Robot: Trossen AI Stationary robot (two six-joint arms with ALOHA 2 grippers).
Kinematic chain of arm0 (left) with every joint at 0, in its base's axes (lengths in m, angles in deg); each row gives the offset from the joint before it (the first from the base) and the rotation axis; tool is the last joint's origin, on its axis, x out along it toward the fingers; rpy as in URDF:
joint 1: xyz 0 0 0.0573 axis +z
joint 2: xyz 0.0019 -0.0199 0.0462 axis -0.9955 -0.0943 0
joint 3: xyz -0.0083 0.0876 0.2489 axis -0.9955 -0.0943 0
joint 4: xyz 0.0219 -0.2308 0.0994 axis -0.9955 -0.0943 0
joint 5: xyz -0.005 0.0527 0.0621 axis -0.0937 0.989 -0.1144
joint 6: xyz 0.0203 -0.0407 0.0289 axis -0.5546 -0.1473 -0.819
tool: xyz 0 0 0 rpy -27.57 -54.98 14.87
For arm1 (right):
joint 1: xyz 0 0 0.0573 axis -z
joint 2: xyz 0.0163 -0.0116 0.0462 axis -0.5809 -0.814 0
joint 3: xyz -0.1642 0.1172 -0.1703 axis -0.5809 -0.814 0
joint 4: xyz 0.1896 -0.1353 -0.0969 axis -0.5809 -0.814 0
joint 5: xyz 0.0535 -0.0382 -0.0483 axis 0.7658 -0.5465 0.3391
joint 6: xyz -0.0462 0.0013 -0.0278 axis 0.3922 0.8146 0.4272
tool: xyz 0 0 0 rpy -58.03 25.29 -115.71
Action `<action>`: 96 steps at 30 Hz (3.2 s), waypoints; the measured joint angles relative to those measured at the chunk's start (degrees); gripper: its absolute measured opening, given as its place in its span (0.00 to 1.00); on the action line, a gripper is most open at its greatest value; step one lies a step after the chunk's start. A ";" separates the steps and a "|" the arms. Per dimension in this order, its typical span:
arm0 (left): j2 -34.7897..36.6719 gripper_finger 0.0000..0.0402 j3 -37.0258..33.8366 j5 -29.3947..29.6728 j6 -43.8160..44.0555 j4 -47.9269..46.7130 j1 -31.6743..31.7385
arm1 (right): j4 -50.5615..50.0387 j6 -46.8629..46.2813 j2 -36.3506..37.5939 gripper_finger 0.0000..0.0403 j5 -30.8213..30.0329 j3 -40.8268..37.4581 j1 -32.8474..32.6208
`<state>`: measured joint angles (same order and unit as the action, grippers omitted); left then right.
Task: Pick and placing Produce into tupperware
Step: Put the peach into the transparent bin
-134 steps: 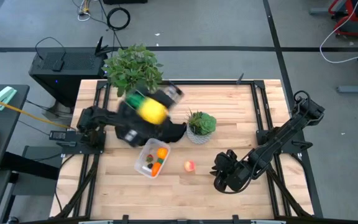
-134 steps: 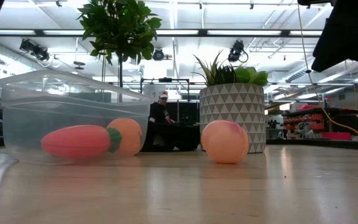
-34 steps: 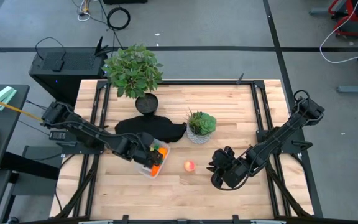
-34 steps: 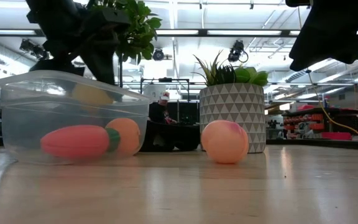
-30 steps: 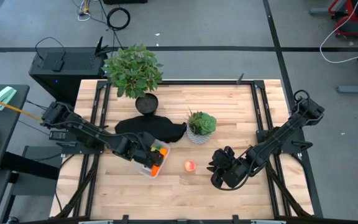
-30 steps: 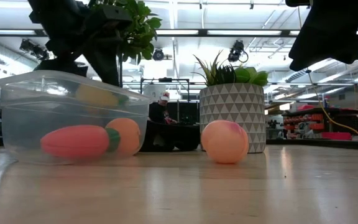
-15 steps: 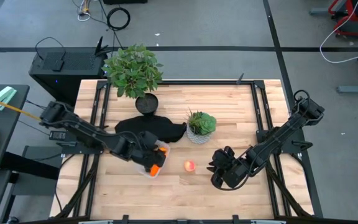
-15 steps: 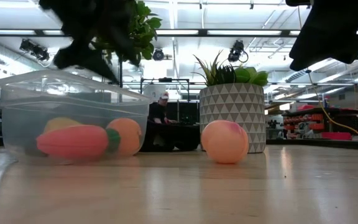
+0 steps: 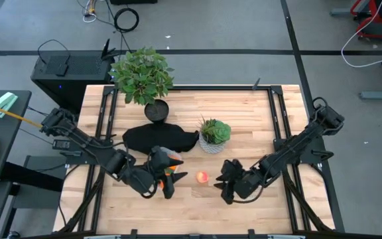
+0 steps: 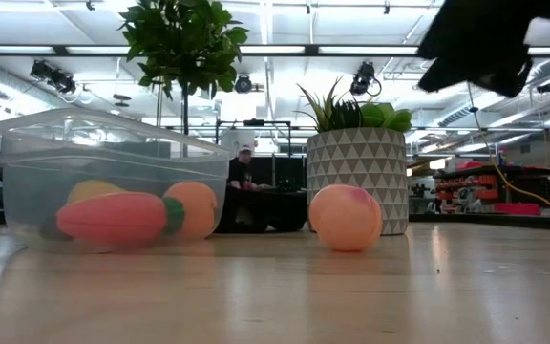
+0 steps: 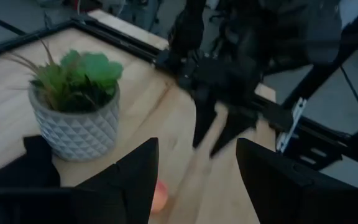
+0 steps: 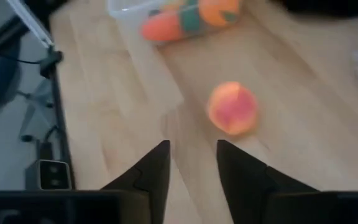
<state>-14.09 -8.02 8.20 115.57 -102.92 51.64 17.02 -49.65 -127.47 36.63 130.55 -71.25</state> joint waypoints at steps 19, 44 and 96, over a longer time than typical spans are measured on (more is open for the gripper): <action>-0.02 0.49 0.12 0.21 4.26 -2.20 -2.86 | -32.64 3.64 -20.56 0.46 9.92 33.79 10.03; 9.95 0.47 0.10 1.19 -2.31 5.31 -20.31 | -33.36 0.96 -24.33 0.76 15.02 35.65 16.89; 14.79 0.43 0.09 1.25 -9.83 4.84 -29.67 | -15.46 3.33 -33.74 0.59 10.63 58.20 15.61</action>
<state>0.70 -7.94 9.45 105.74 -98.08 21.98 1.56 -46.31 -161.21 47.26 188.75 -55.65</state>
